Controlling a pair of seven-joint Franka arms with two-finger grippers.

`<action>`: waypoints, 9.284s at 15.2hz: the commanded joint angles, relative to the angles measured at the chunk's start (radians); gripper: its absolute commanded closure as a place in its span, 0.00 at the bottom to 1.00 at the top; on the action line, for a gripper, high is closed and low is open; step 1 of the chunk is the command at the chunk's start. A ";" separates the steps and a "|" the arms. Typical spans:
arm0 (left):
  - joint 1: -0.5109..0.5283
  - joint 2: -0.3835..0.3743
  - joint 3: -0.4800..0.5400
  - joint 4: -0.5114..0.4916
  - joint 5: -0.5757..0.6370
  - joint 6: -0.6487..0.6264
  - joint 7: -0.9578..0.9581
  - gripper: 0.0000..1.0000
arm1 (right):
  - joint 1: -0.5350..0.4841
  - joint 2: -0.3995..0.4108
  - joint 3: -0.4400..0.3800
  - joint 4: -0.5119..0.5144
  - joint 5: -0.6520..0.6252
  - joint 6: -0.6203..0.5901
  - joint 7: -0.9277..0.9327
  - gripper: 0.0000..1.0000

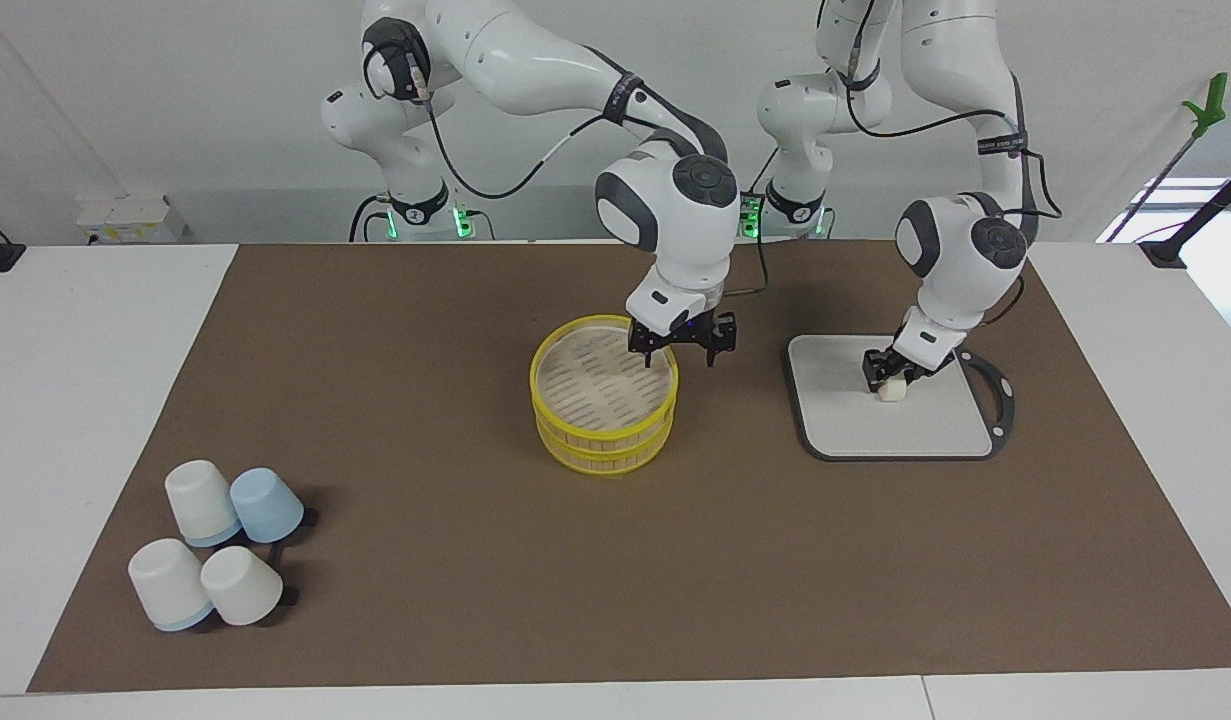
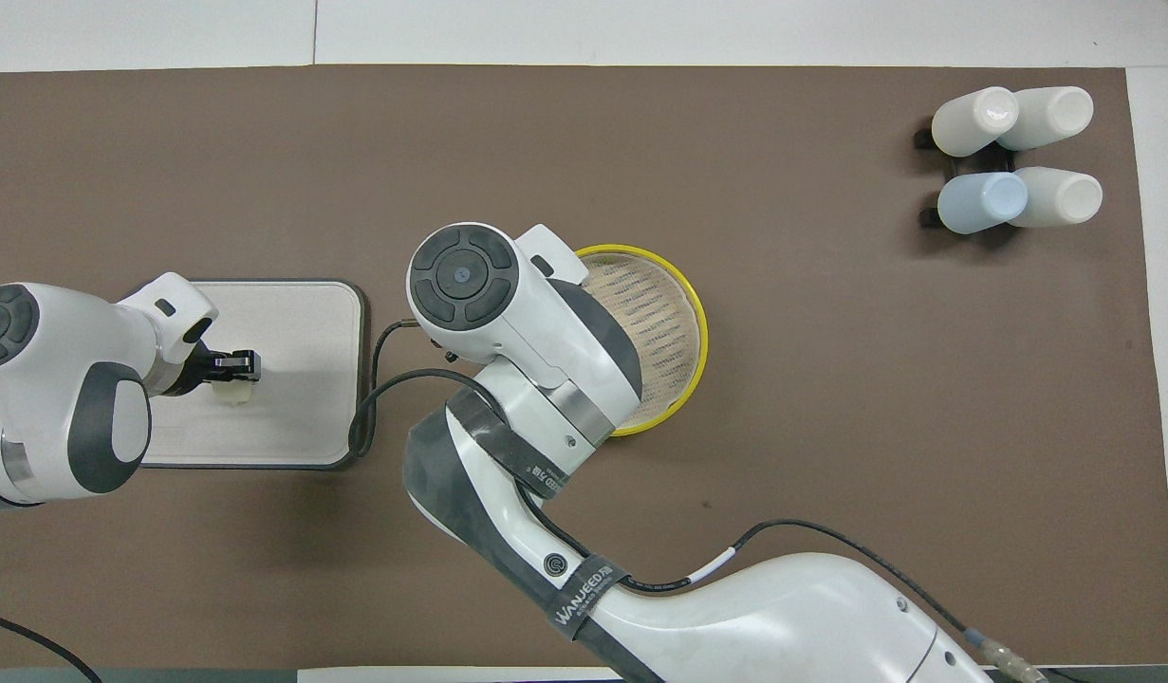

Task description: Place bun in steamer

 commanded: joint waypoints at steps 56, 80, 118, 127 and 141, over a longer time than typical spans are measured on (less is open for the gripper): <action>-0.760 0.465 -0.001 0.769 -0.038 -0.303 -1.075 0.57 | -0.529 -0.244 0.005 -0.068 0.049 -0.197 -0.700 1.00; -0.362 0.144 0.060 0.862 -0.039 -0.725 -0.745 0.00 | -0.404 -0.264 0.004 -0.130 0.032 -0.067 -0.508 1.00; 0.010 -0.071 -0.001 0.710 0.000 -0.879 -0.047 0.00 | -0.018 -0.045 -0.006 -0.087 -0.041 0.064 0.037 1.00; -0.010 -0.063 -0.027 0.764 0.045 -0.902 -0.045 0.00 | -0.015 -0.048 -0.006 -0.093 -0.041 0.062 0.038 1.00; 0.004 -0.083 -0.021 0.730 0.043 -0.903 -0.054 0.00 | -0.039 -0.114 -0.007 -0.095 -0.041 0.050 0.012 0.00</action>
